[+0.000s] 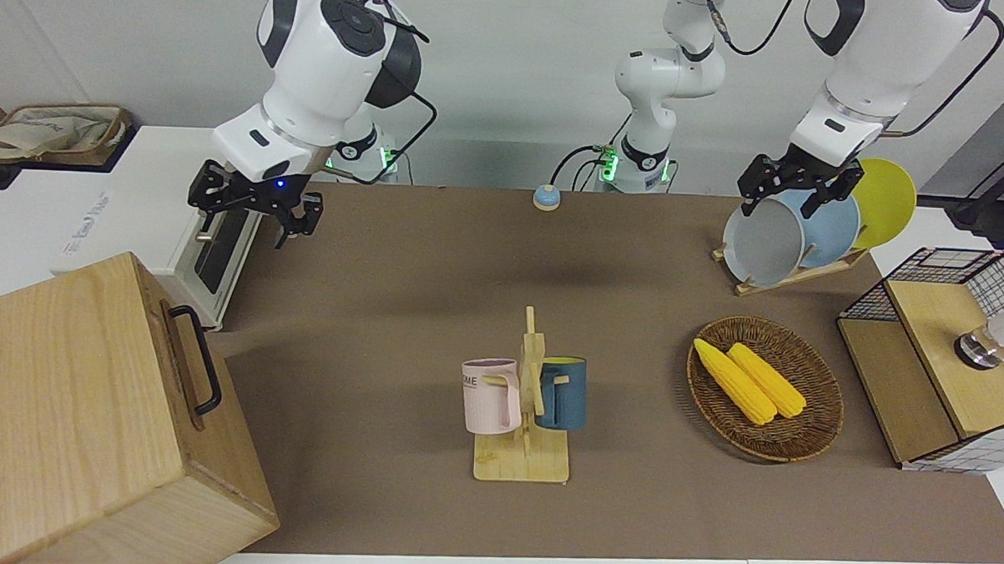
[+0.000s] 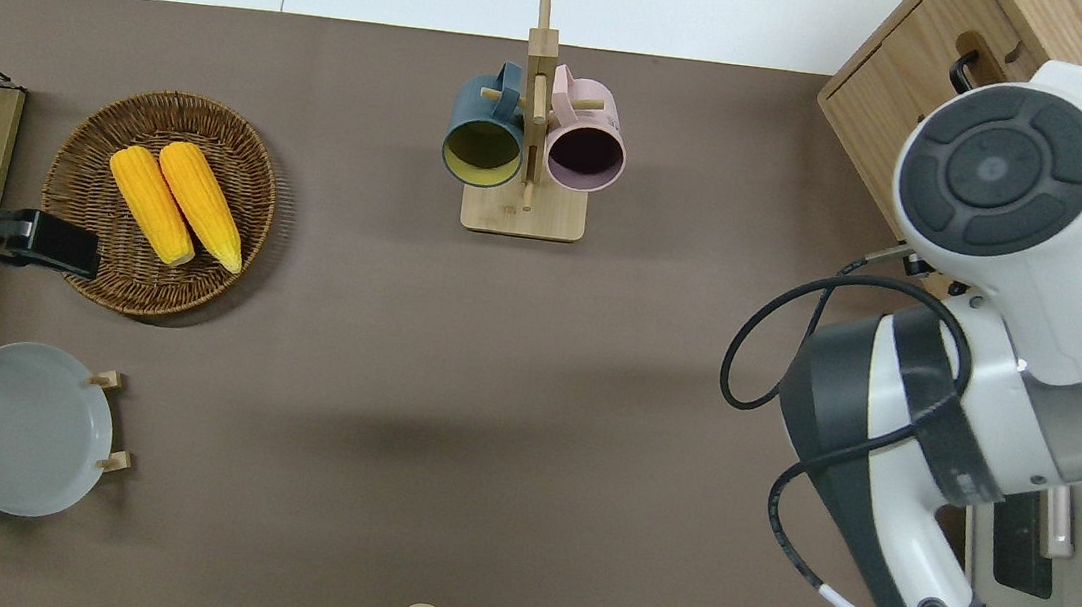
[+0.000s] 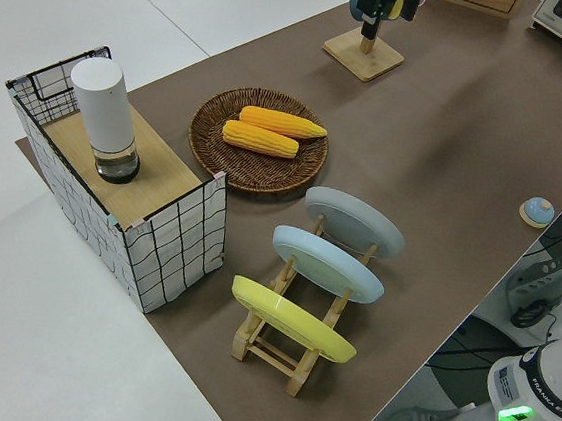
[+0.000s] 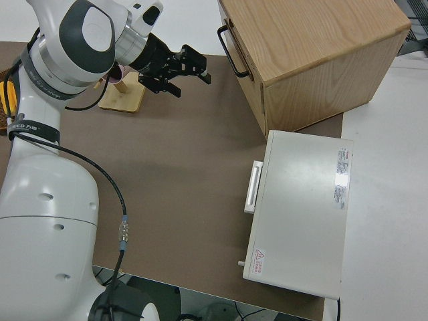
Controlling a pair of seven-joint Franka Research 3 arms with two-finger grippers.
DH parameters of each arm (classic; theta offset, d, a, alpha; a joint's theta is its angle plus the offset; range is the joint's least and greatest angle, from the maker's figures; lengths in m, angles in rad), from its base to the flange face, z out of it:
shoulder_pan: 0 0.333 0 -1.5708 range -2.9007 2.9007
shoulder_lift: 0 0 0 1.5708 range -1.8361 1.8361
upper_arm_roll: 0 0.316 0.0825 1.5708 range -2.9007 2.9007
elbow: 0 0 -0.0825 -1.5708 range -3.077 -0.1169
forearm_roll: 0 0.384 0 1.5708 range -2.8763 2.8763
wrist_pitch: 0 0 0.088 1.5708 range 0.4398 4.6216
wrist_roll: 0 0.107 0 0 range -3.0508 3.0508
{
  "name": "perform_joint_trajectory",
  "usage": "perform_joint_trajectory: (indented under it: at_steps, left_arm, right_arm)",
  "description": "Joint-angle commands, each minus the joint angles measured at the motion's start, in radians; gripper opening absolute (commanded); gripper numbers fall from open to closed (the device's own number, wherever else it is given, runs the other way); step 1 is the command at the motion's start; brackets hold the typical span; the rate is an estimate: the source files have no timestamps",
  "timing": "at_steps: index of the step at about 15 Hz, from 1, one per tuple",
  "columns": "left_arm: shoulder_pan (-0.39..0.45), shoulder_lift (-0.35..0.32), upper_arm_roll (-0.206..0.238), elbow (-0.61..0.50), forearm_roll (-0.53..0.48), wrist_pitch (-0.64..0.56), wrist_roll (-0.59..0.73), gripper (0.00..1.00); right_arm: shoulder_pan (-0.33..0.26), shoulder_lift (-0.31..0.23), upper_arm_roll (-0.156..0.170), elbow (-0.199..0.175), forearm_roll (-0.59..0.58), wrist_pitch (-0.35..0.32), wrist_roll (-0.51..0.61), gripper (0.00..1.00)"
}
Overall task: Slide drawer open with right arm
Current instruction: 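Reach the right gripper up to the black drawer handle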
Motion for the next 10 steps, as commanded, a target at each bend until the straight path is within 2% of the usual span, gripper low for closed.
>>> perform_joint_trajectory:
  at_steps: [1, 5, 10]
  left_arm:
    - [0.004, 0.011, -0.006, 0.024, 0.017, -0.020, 0.010, 0.99]
    - [0.004, 0.011, -0.006, 0.026, 0.017, -0.020, 0.010, 0.99]
    - [0.004, 0.011, -0.006, 0.024, 0.017, -0.020, 0.010, 0.99]
  right_arm:
    - [0.018, 0.042, 0.008, -0.020, -0.152, 0.067, 0.063, 0.979]
    - [0.044, 0.068, 0.016, -0.078, -0.294, 0.135, 0.149, 0.979]
    - [0.052, 0.113, 0.044, -0.124, -0.520, 0.152, 0.221, 0.979]
